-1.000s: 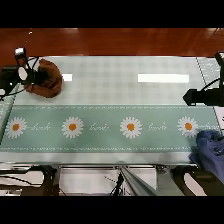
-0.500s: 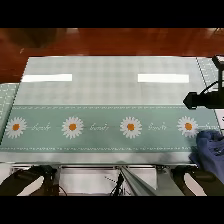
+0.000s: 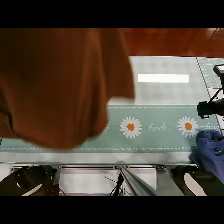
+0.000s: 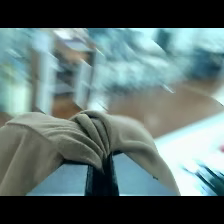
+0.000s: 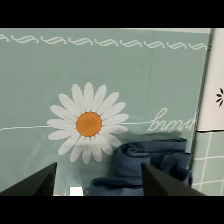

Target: Fold the shirts.

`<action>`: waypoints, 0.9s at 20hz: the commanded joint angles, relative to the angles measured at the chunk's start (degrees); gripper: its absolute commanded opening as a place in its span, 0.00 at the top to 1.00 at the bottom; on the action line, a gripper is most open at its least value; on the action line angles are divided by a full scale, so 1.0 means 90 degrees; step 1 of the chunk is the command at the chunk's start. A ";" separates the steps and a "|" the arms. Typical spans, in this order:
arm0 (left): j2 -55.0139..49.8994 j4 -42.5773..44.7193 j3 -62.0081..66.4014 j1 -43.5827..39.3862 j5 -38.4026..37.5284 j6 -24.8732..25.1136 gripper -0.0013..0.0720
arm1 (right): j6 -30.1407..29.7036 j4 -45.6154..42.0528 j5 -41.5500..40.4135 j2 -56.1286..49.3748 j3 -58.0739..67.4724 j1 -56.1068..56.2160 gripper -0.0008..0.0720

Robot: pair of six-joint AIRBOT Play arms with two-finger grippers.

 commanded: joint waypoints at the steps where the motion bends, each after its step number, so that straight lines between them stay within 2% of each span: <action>1: -0.0452 -0.0265 -0.0729 -0.0758 -0.0393 -0.0272 0.94 | -0.0002 -0.0340 0.0134 -0.0005 0.0007 0.0002 0.17; 4: -0.1166 -0.0787 -0.1766 -0.1008 -0.0284 -0.0391 0.94 | 0.0000 -0.0223 0.0015 -0.0005 0.0007 0.0002 0.17; 8: -0.2072 -0.1132 -0.3099 -0.1350 0.0605 -0.0393 0.94 | 0.0000 -0.0155 -0.0248 -0.0005 0.0007 0.0002 0.17; 10: -0.2504 -0.1268 -0.3582 -0.1350 0.0784 -0.0396 0.94 | 0.0002 -0.0017 -0.0384 -0.0005 0.0007 0.0002 0.17; 14: -0.2990 -0.1265 -0.3713 -0.1139 0.0794 -0.0391 0.94 | 0.0002 0.0146 -0.0532 -0.0005 0.0007 0.0002 0.17; 15: -0.2953 -0.1265 -0.3594 -0.1013 0.0753 -0.0384 0.89 | 0.0002 0.0143 -0.0539 -0.0005 0.0007 0.0002 0.17; 16: -0.2888 -0.1263 -0.3422 -0.0862 0.0658 -0.0362 0.56 | 0.0002 0.0151 -0.0549 -0.0005 0.0007 0.0002 0.17; 17: -0.2822 -0.1263 -0.3203 -0.0692 0.0447 -0.0364 0.14 | 0.0002 0.0141 -0.0568 -0.0005 0.0007 0.0002 0.17; 18: -0.2737 -0.1229 -0.2922 -0.0449 -0.0012 -0.0362 0.00 | 0.0002 0.0146 -0.0580 -0.0005 0.0007 0.0002 0.17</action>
